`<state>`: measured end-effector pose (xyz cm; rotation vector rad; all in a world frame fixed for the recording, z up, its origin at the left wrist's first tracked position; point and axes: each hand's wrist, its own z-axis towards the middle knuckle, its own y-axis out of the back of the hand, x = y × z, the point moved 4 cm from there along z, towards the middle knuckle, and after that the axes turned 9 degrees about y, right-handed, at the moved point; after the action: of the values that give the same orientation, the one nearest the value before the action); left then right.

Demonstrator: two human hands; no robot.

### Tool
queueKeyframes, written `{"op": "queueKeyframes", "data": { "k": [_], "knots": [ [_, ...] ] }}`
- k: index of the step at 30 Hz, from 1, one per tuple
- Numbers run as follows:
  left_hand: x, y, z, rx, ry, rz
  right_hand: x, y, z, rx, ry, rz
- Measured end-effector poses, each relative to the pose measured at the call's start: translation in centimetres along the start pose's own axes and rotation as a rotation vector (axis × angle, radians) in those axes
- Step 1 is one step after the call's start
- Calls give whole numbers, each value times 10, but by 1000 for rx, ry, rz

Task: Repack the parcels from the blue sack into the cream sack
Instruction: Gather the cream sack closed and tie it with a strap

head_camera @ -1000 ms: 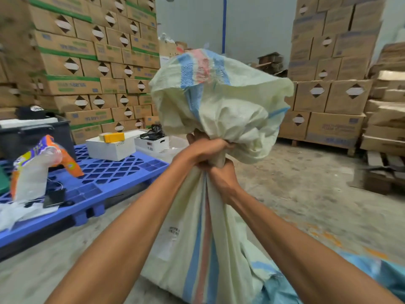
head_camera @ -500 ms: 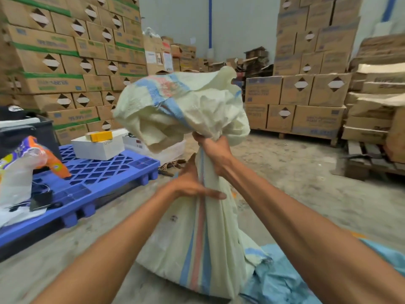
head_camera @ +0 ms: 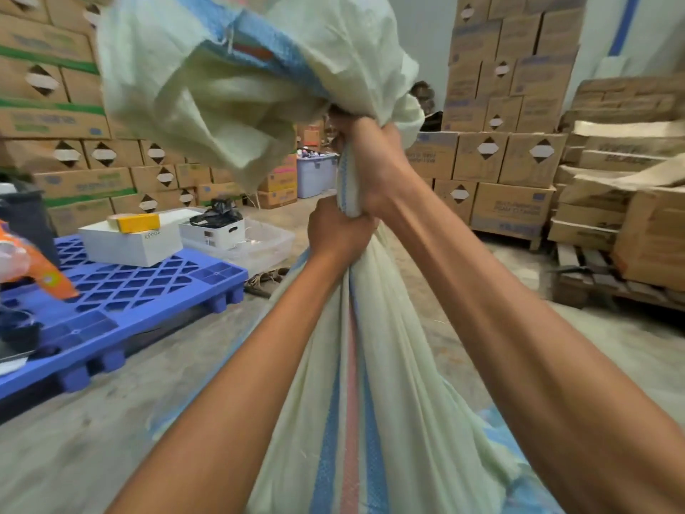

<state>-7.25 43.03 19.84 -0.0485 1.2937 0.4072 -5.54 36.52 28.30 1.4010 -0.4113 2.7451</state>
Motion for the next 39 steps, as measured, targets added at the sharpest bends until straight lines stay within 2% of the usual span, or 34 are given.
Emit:
{"op": "queueKeyframes", "data": {
  "k": [6, 9, 12, 15, 19, 25, 29, 35, 39],
  "knots": [
    [55, -37, -20, 259, 126, 46, -57, 36, -24, 48, -230, -134],
    [73, -57, -29, 427, 240, -37, -78, 60, -25, 8, -315, -193],
    [89, -76, -30, 505, 386, -92, -88, 81, -26, -4, -439, -271],
    [96, -97, -32, 561, 452, -91, -93, 108, -26, -60, -471, -276],
    [94, -118, -43, 620, 422, -4, -88, 146, -34, -118, -514, -427],
    [102, -156, -82, 637, 285, 191, -49, 212, -86, 140, -611, -825],
    [103, -177, -112, 669, 209, 334, -19, 281, -151, 189, -600, -966],
    [112, -206, -141, 709, 139, 447, -6, 396, -275, 94, -633, -1447],
    [130, -225, -173, 748, 67, 583, -21, 455, -366, -28, -791, -1639]
  ]
}}
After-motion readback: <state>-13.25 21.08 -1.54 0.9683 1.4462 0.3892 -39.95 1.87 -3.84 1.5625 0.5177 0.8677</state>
